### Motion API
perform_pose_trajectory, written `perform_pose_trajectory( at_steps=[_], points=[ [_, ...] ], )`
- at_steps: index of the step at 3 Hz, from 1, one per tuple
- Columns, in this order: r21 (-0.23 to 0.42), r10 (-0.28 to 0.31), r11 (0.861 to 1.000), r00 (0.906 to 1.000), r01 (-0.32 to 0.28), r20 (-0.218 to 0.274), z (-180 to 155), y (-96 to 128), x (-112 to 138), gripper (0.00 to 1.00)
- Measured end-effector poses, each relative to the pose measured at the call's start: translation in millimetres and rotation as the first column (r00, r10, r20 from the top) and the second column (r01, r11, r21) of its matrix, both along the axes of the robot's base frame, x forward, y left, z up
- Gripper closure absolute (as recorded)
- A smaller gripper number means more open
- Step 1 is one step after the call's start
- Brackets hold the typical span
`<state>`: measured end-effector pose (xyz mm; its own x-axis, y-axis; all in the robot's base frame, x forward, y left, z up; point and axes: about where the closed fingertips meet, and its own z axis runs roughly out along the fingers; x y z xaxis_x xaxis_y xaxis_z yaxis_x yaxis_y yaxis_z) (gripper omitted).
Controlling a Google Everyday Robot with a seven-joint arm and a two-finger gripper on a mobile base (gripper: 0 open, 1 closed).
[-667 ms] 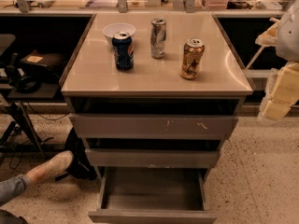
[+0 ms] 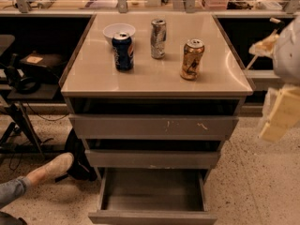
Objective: Close bottom drawer
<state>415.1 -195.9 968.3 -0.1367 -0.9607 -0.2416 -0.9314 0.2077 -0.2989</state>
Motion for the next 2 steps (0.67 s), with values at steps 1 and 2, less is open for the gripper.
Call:
perform_pose_trajectory(
  at_steps=[1,2],
  points=[
    [0.047,0.07,0.996,0.9929,-0.075,0.096,-15,24,-42,0.0],
    [0.072,0.112,0.989,0.9735,-0.128,0.199,-34,57,-79,0.0]
  ],
)
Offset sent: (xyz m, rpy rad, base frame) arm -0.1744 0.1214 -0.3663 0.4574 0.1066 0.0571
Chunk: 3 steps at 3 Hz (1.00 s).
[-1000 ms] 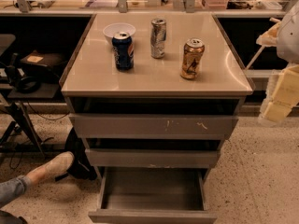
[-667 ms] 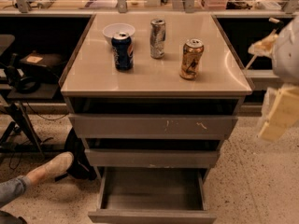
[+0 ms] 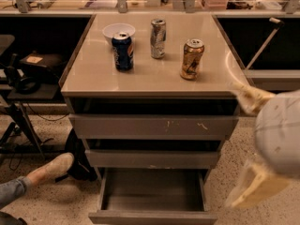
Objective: Close bottom drawer
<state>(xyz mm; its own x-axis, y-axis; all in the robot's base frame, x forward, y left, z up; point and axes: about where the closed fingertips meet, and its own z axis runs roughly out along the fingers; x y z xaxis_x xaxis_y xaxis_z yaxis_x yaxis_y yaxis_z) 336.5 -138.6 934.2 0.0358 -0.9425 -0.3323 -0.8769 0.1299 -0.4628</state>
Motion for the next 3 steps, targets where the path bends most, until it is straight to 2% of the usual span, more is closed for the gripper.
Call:
perform_pose_trajectory(
  at_steps=[1,2,3],
  points=[
    [0.043,0.088,0.995,0.995,-0.09,0.046,-46,62,-12,0.0],
    [0.189,0.132,0.975,0.9899,-0.119,-0.053,-139,121,-16,0.0],
    [0.276,0.189,0.954,0.9484,-0.116,-0.255,-253,171,-47,0.0]
  ],
)
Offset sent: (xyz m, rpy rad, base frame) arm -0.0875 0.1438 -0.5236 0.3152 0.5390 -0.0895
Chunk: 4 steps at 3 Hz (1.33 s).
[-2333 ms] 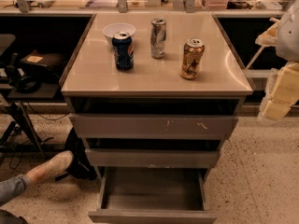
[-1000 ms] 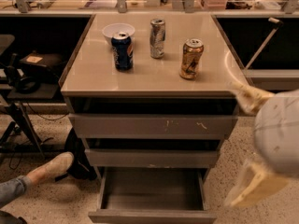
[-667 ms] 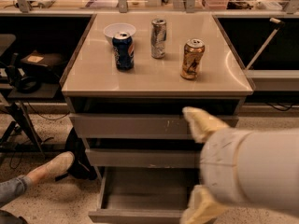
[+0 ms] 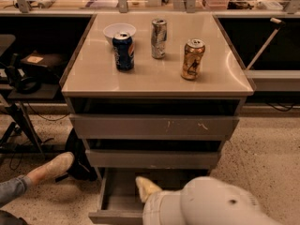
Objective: Close bottom drawer
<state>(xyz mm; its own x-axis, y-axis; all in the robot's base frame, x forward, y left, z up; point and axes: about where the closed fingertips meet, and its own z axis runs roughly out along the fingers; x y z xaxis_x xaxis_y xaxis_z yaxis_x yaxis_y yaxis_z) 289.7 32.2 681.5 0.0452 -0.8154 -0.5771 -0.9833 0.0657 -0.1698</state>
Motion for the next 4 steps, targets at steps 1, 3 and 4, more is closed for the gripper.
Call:
perform_pose_trajectory(
  at_steps=[1,3,4],
  points=[
    [0.007,-0.001,1.0,0.9944,0.002,-0.106,-49,9,-19,0.0],
    [-0.056,-0.11,0.993,0.9869,0.104,-0.118,-80,-36,-19,0.0],
    [-0.078,-0.272,0.961,0.9585,0.266,-0.084,-119,-111,-1,0.0]
  ],
)
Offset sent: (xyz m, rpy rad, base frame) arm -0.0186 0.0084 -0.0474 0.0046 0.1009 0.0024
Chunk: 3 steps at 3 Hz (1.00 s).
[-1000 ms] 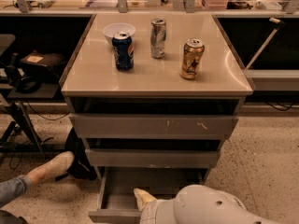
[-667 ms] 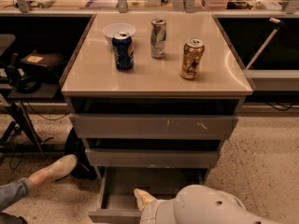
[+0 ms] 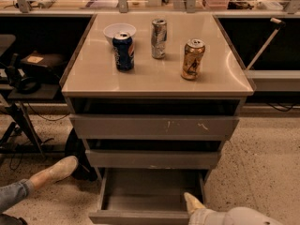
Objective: Close bottom drawer
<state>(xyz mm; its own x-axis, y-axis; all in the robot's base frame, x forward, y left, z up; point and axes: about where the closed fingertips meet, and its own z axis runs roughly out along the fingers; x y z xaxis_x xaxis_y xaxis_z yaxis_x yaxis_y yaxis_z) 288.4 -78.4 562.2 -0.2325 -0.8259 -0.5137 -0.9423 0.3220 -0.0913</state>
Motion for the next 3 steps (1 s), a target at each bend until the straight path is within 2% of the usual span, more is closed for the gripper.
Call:
perform_pose_trajectory(
  at_steps=[1,2,3],
  points=[
    [-0.019,-0.074,0.997,0.9949,0.076,0.068,-33,-73,13,0.0],
    [-0.02,-0.13,0.991,0.9889,0.132,0.072,-66,-119,18,0.0],
    [-0.015,-0.133,0.991,0.989,0.135,0.063,-70,-119,17,0.0]
  ],
)
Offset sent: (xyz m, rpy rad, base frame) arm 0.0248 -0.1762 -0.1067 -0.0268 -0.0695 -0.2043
